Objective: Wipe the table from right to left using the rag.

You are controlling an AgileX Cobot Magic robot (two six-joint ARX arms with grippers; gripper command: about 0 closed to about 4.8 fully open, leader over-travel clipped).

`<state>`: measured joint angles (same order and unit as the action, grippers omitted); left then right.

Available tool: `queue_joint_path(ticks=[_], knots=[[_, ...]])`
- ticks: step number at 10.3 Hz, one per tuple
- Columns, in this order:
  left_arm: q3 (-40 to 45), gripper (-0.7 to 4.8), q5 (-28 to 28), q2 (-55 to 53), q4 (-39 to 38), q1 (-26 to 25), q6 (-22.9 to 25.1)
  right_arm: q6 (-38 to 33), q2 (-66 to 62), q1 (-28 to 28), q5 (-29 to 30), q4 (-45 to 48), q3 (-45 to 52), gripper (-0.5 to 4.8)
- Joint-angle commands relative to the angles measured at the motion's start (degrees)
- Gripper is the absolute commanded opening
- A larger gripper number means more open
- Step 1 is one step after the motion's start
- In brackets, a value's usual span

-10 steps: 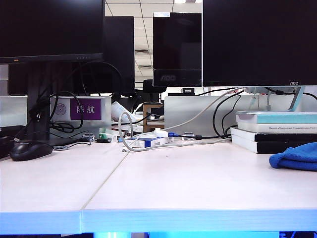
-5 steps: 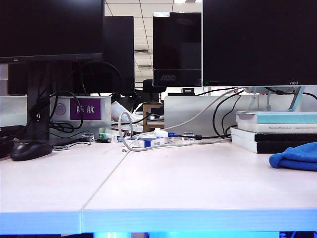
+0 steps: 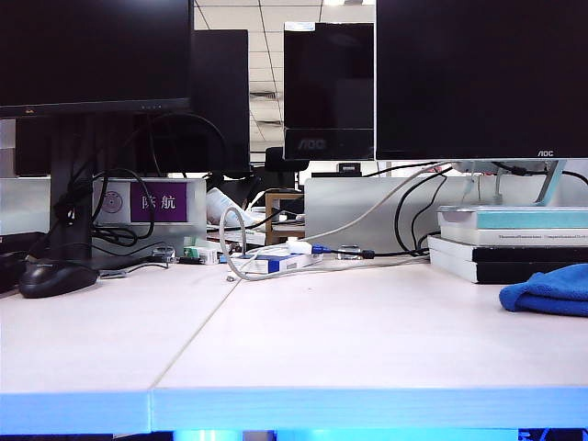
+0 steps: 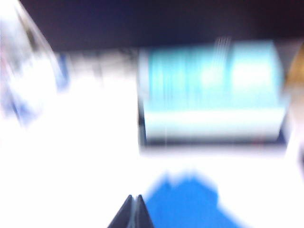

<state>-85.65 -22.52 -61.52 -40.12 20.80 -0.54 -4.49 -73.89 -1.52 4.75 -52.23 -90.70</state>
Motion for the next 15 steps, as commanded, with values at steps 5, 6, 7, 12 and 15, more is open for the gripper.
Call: queue_joint_path(ticks=[5,6,7,12,15], knots=[[-2.5,-0.05,-0.2,-3.1,-3.6,7.7,4.7,0.5,-13.8,0.1,-3.5,-14.8,-0.3,0.07],[-2.5,-0.05,-0.3,-3.4,-1.6,7.7,4.9,2.0,-21.0,0.1,-3.3,-14.8,-0.3,1.25],[-2.5,-0.05,-0.7,-3.4,-0.4,7.7,4.8,2.0,-23.7,0.1,-3.3,-15.0,-0.3,1.85],[-2.5,-0.05,-0.6,-3.5,0.4,7.7,4.8,3.0,-34.4,0.1,-3.5,-12.6,0.0,1.85],[-2.5,-0.05,-0.6,-3.5,0.3,7.7,4.8,3.2,-39.2,0.2,-8.1,1.1,5.4,1.84]])
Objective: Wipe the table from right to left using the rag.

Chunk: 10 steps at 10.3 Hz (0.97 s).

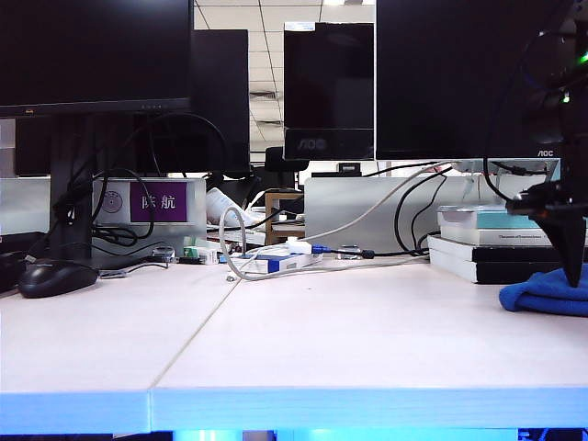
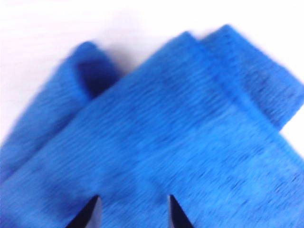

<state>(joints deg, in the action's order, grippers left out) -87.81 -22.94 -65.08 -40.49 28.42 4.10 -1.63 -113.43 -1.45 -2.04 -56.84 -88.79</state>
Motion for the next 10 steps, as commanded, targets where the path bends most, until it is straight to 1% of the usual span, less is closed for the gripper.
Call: queue_joint_path(ticks=[1,2,3,4,5,6,9,10], knots=[[-0.3,-0.05,-0.2,0.1,0.7,0.1,0.2,0.4,0.1,0.1,-1.3,7.6,5.9,1.76],[-0.3,-0.05,-0.2,0.1,0.7,0.1,0.2,0.3,-0.1,0.1,-1.5,7.8,7.3,1.10],[-0.3,-0.05,-0.2,0.1,0.7,0.1,0.2,0.3,-0.1,0.1,-1.5,7.3,8.0,-0.10],[-0.3,-0.05,-0.2,0.1,0.7,0.1,0.2,0.3,-0.1,0.1,-1.5,5.9,8.1,-0.06],[-0.3,-0.05,-0.2,0.1,0.3,0.1,0.2,0.4,-0.1,0.1,-1.5,1.8,8.1,-0.05],[-0.3,-0.05,-0.2,0.1,0.3,0.1,0.2,0.4,-0.1,0.1,-1.5,0.1,8.1,-0.06],[-0.3,-0.05,-0.2,0.1,0.3,0.0,0.4,1.5,-0.1,1.7,-0.9,-1.3,8.1,-0.05],[-0.3,-0.05,-0.2,0.1,0.3,-0.2,0.4,1.8,-0.1,3.7,-0.7,-1.7,8.1,-0.06]])
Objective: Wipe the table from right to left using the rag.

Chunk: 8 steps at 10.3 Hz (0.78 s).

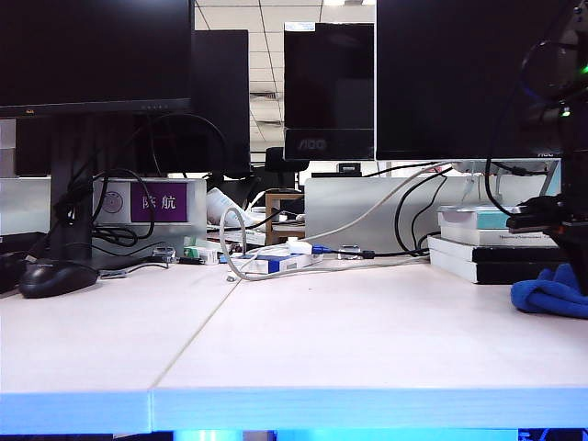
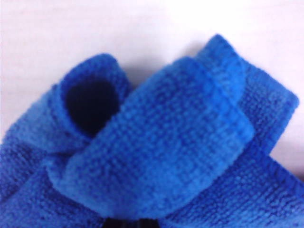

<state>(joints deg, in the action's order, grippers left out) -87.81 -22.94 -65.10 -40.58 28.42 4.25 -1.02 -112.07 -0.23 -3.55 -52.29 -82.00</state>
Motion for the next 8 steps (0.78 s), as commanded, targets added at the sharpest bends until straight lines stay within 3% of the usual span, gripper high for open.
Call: queue_joint_path(ticks=[1,2,3,6,8], knots=[[-0.3,-0.05,-0.2,0.1,0.4,-0.2,0.3,1.2,-1.4,3.9,0.9,-6.5,1.3,-0.05],[-0.3,-0.05,-0.2,0.1,0.3,-0.2,0.3,1.2,-1.4,5.8,0.9,-6.6,1.3,-0.05],[-0.3,-0.05,-0.2,0.1,-0.1,-0.2,0.3,1.2,-1.4,13.4,2.7,-6.4,1.3,-0.05],[-0.3,-0.05,-0.2,0.1,-0.9,-0.2,0.2,1.1,-1.4,16.7,6.3,-5.7,1.3,-0.05],[-0.3,-0.05,-0.2,0.1,-2.3,-0.2,0.2,1.3,-1.5,28.4,9.9,3.2,1.3,-0.05]])
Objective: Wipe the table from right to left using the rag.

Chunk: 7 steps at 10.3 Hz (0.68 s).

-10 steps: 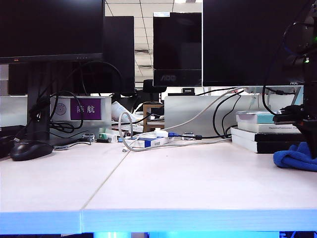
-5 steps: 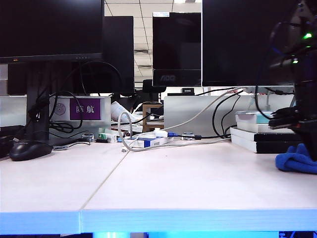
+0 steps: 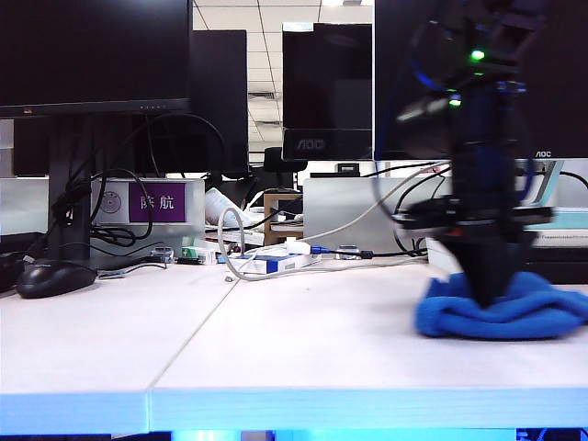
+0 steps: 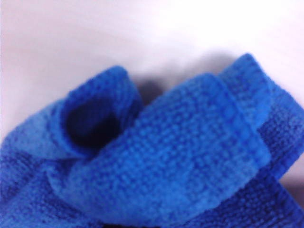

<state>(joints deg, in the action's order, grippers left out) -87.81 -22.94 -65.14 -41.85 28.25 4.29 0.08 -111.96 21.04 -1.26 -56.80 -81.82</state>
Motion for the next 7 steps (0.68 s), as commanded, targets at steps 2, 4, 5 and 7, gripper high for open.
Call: queue_joint_path(ticks=[2,4,5,7], knots=[[-0.3,-0.05,-0.2,0.2,-2.3,0.0,0.2,0.2,-1.6,10.5,8.4,9.8,1.1,-0.05],[-0.3,-0.05,-0.2,0.2,-4.3,0.0,0.2,-0.6,-3.3,17.4,10.4,15.6,0.1,-0.05],[-0.3,-0.05,-0.2,0.2,-4.4,0.0,0.2,-0.8,-8.2,22.7,10.6,15.5,-6.0,-0.05],[-0.7,-0.05,1.3,0.2,-6.1,0.0,0.2,-1.9,-8.9,26.0,10.6,19.2,-7.1,-0.05]])
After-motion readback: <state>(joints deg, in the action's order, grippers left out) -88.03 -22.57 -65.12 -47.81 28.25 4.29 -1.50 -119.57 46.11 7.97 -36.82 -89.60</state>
